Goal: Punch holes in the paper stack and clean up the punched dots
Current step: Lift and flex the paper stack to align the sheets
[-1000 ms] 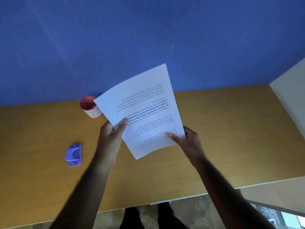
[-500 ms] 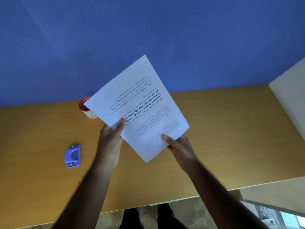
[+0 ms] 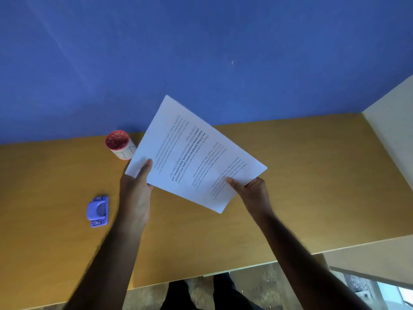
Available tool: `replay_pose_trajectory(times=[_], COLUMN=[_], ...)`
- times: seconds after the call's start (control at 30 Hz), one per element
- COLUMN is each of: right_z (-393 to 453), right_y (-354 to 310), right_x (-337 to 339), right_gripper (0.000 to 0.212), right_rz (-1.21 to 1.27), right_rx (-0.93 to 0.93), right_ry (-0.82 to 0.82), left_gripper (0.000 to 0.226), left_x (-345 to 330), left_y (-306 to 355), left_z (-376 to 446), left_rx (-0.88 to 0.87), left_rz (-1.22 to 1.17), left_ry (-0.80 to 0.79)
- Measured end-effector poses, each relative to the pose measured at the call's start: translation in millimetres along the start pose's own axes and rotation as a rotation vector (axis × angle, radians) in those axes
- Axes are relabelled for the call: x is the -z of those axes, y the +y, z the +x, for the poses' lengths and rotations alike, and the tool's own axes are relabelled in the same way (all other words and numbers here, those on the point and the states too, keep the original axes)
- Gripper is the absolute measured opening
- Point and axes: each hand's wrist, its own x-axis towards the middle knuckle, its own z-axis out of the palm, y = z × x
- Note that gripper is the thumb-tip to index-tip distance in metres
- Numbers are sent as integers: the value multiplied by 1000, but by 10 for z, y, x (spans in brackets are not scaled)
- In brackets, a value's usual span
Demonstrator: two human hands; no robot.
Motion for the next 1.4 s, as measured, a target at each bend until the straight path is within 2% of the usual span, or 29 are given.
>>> replay_pose_trajectory(times=[0.17,0.27,0.33,0.37,0.4,0.47,0.53,0.67,0.93,1.13,1.27,1.4], right_z=[48,63,82,89,93,111,121,157,226,160,177,200], right_y=[-32,-57,-50,-26,-22,0,-15,-64,18,364,401,308], right_x=[211,270,304,314,301,307,286,242,153,94,79,63], right_gripper=[17,15,5,11,14,7,20,23,22,24,24,20], right_rz=[-154,-272,-316,-341,-341,-347,-335,-347,-361,-455,-406,-377], right_rx=[27,22,5,25,31,37,51,78,79,-10,-21,2], right_ry=[-12,-32,-47,-45,-53,-60,-58,-50,-19,-17,18,34], left_gripper=[8,2,9,12,13,12,15,24,20,14,10,11], left_x=[126,155,180,199,213,235,247,273,335,467,496,457], left_y=[34,8,7,0,-2,-8,-16,-19,-131,-532,-608,-539], left_z=[144,127,104,103,102,105,100,109,162,149,137,113], left_rx=[-49,-64,-62,-53,-39,-34,-45,-62,-90,1,32,-12], left_rz=[247,426,520,544,559,560,539,527,568,709,729,701], left_ry=[102,-46,-143,-179,-196,-194,-195,-215,-246,-250,-217,-232])
